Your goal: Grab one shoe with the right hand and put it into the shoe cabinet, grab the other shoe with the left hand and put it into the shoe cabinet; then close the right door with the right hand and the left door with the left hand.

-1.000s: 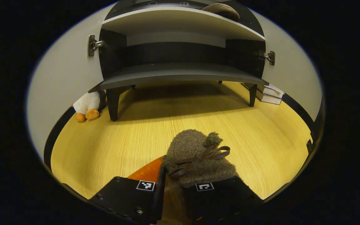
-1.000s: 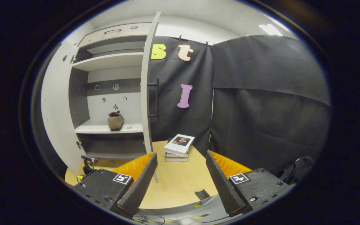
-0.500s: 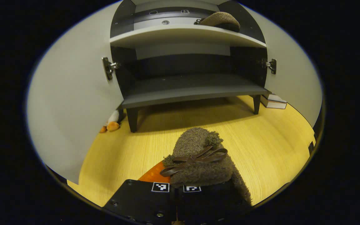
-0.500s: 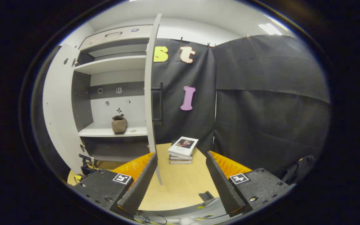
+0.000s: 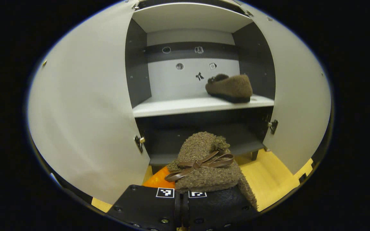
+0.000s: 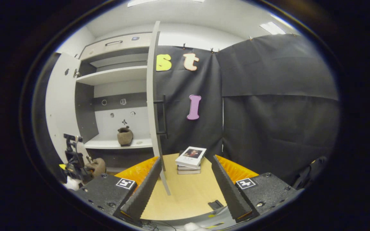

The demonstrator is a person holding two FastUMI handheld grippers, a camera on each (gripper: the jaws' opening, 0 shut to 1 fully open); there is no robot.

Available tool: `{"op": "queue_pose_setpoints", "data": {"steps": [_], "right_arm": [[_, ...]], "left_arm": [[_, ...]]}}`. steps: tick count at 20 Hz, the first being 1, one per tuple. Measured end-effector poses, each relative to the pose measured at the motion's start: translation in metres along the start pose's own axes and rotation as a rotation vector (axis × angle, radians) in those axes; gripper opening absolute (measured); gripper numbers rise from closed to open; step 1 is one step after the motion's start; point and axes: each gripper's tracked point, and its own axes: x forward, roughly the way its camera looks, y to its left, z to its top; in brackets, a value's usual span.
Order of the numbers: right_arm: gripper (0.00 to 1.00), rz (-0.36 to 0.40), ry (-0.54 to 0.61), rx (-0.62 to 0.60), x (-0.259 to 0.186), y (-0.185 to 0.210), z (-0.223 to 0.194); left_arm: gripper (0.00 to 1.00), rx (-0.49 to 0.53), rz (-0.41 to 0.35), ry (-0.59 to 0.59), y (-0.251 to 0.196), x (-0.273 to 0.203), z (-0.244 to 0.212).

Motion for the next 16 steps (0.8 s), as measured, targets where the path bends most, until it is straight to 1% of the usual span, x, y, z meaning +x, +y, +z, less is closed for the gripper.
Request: {"op": "queue_pose_setpoints", "data": {"steps": [2, 6, 7, 8, 9, 10, 11, 14, 16], "right_arm": [[0.99, 0.002, -0.006, 0.017, 0.003, -0.005, 0.003], [0.99, 0.002, -0.014, 0.030, 0.012, -0.018, 0.006], [0.99, 0.000, -0.014, 0.033, 0.016, -0.021, 0.007], [0.99, -0.004, -0.012, 0.037, 0.019, -0.023, 0.008], [0.99, -0.005, -0.006, 0.040, 0.021, -0.027, 0.008], [0.99, -0.010, -0.004, 0.043, 0.022, -0.032, 0.008], [0.99, -0.018, -0.006, 0.045, 0.023, -0.036, 0.010], [0.99, -0.049, -0.007, 0.036, 0.026, -0.052, 0.012], [0.99, -0.068, -0.001, 0.037, 0.027, -0.061, 0.013]], "left_arm": [[0.10, -0.029, -0.003, -0.049, -0.004, 0.005, 0.053], [0.11, 0.008, 0.066, -0.147, -0.001, 0.033, 0.146], [0.11, 0.008, 0.075, -0.162, 0.009, 0.035, 0.138], [0.10, 0.015, 0.086, -0.173, 0.001, 0.068, 0.171], [0.10, 0.028, 0.097, -0.191, 0.006, 0.077, 0.188], [0.11, 0.035, 0.113, -0.197, 0.005, 0.081, 0.200], [0.11, 0.037, 0.121, -0.200, 0.008, 0.095, 0.209], [0.10, 0.037, 0.137, -0.178, 0.013, 0.135, 0.216], [0.10, 0.047, 0.154, -0.136, 0.017, 0.162, 0.215]]}}
